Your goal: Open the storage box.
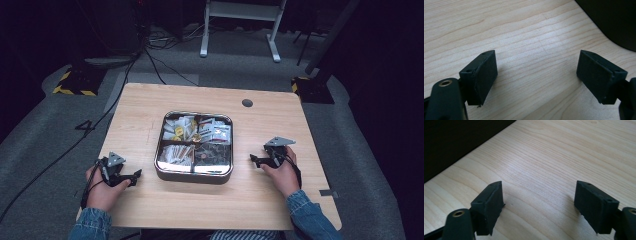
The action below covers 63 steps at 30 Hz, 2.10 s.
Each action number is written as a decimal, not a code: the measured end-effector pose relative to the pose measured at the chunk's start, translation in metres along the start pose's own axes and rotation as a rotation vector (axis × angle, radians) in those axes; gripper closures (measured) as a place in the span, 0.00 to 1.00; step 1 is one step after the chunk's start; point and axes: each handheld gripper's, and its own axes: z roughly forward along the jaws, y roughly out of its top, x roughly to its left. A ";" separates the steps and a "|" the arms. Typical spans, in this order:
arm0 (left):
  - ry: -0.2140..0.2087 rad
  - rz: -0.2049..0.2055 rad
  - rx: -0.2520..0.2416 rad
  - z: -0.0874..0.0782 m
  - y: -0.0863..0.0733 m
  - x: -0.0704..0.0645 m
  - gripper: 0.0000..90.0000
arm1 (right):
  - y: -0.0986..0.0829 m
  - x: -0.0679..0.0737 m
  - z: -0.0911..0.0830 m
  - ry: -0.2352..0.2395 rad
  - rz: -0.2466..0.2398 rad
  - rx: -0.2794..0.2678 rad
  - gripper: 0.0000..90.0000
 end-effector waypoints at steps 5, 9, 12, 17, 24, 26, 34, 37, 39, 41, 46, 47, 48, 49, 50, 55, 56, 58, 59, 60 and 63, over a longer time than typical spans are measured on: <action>-0.004 0.003 0.005 0.001 0.001 -0.001 0.17 | 0.000 -0.001 0.000 0.022 0.001 0.001 0.28; -0.005 0.005 0.007 0.001 0.001 -0.001 0.16 | 0.000 0.000 -0.001 0.020 0.006 0.000 0.29; -0.006 0.009 0.008 0.001 0.001 0.000 0.16 | -0.001 0.000 -0.001 0.015 0.013 0.001 0.29; -0.006 0.010 0.008 0.001 0.002 0.000 0.16 | 0.000 0.000 -0.003 0.017 0.029 0.010 0.30; -0.016 0.020 0.009 -0.002 -0.001 -0.001 0.20 | 0.009 0.000 -0.010 0.040 0.009 0.043 0.34; -0.014 0.027 0.007 -0.004 -0.001 -0.001 0.22 | 0.011 0.000 -0.012 0.045 0.014 0.027 0.36; -0.031 0.015 -0.011 -0.013 -0.001 -0.003 0.28 | 0.037 0.010 -0.033 0.107 -0.004 -0.070 0.42; -0.051 -0.017 -0.021 -0.014 0.001 -0.005 0.25 | 0.049 0.018 -0.038 0.144 -0.020 -0.111 0.44; -0.055 -0.019 -0.025 -0.014 0.002 -0.006 0.26 | 0.052 0.020 -0.040 0.153 -0.025 -0.120 0.45; -0.063 -0.018 -0.024 -0.015 0.003 -0.007 0.27 | 0.059 0.025 -0.042 0.172 -0.037 -0.127 0.45; -0.083 -0.013 0.017 -0.016 0.005 -0.009 0.29 | 0.083 0.045 -0.039 0.223 -0.089 -0.088 0.47; -0.093 -0.019 0.022 -0.016 0.006 -0.010 0.29 | 0.083 0.045 -0.039 0.223 -0.089 -0.088 0.47; -0.097 -0.023 0.028 -0.016 0.007 -0.010 0.30 | 0.091 0.052 -0.038 0.238 -0.104 -0.084 0.47; -0.097 -0.023 0.028 -0.016 0.007 -0.010 0.31 | 0.091 0.052 -0.038 0.238 -0.104 -0.084 0.47; -0.100 -0.024 0.033 -0.016 0.008 -0.010 0.31 | 0.095 0.055 -0.037 0.243 -0.113 -0.083 0.47; -0.100 -0.030 0.027 -0.016 0.008 -0.009 0.32 | 0.116 0.075 -0.031 0.271 -0.150 -0.084 0.44; -0.105 -0.036 0.029 -0.016 0.008 -0.009 0.32 | 0.119 0.077 -0.028 0.275 -0.155 -0.079 0.42; -0.117 -0.042 0.039 -0.017 0.008 -0.009 0.32 | 0.125 0.083 -0.023 0.287 -0.167 -0.068 0.41; -0.117 -0.042 0.039 -0.017 0.008 -0.009 0.32 | 0.125 0.083 -0.023 0.287 -0.167 -0.068 0.41; -0.118 -0.036 0.045 -0.015 0.008 -0.009 0.32 | 0.131 0.090 -0.018 0.303 -0.179 -0.071 0.40; -0.115 -0.032 0.049 -0.014 0.008 -0.010 0.32 | 0.137 0.098 -0.012 0.318 -0.198 -0.081 0.40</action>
